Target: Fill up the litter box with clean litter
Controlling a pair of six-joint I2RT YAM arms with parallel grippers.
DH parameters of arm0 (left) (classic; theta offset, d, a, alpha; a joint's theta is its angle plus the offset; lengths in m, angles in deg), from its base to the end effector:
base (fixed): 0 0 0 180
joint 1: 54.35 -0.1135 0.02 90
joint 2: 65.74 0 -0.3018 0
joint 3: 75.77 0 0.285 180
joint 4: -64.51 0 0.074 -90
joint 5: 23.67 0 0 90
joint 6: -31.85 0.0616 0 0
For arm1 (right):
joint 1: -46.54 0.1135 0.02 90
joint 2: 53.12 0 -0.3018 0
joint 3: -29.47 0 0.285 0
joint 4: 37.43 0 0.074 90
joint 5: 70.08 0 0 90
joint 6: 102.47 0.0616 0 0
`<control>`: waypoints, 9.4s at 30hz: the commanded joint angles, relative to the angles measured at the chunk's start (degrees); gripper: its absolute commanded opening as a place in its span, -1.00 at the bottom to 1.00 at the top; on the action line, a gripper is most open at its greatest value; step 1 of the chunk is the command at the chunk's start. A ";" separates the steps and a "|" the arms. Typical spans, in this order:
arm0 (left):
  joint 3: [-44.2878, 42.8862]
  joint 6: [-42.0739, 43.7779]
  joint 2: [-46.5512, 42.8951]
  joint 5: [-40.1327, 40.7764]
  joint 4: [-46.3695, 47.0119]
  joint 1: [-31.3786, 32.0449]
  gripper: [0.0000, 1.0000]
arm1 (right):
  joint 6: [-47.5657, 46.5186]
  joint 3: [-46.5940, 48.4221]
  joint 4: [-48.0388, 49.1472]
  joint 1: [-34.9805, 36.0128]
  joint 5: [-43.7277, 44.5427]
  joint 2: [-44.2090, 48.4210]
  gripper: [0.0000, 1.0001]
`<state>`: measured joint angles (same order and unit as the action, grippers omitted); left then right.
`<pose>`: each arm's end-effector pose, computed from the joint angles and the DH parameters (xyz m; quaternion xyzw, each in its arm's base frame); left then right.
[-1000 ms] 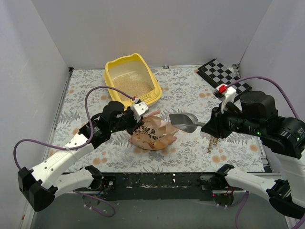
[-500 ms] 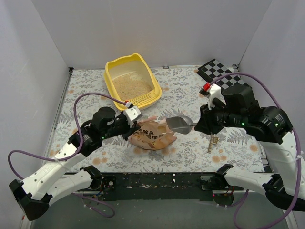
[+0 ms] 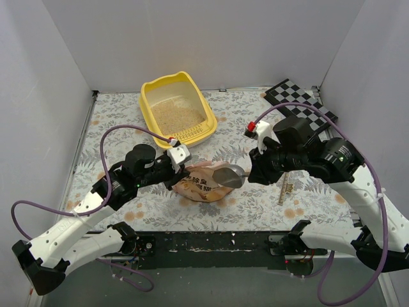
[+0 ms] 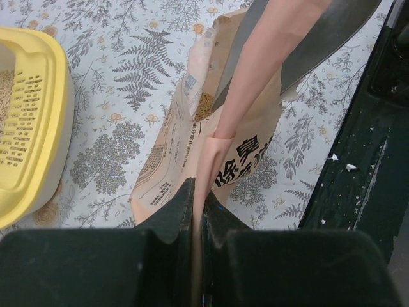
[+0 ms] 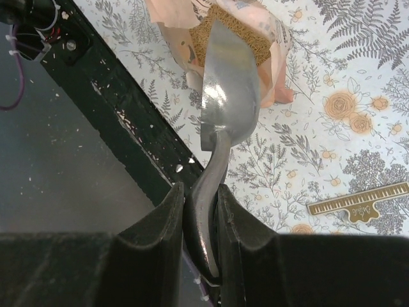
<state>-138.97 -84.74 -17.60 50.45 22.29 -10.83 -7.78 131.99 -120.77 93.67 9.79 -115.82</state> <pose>0.1424 -0.1585 0.3515 0.1956 0.8254 -0.3930 0.3549 0.1268 0.1526 0.4715 -0.3638 0.8406 0.2447 0.3181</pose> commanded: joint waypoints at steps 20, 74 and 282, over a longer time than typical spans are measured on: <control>-4.94 1.62 -0.06 23.85 -0.16 6.22 -1.00 | 4.97 3.67 2.62 5.08 7.93 -16.92 -0.97; 23.89 -9.27 -20.63 19.57 22.07 6.31 -1.00 | 15.78 -25.50 62.91 0.77 -46.46 -31.09 -0.97; 28.72 -6.72 -15.36 23.00 38.85 18.96 -1.00 | 4.23 -0.65 71.54 -13.48 2.29 -40.30 -0.97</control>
<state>-108.96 -91.63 -33.47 74.26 59.73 7.75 14.07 123.27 -43.15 77.26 5.51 -155.42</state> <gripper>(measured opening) 0.026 0.277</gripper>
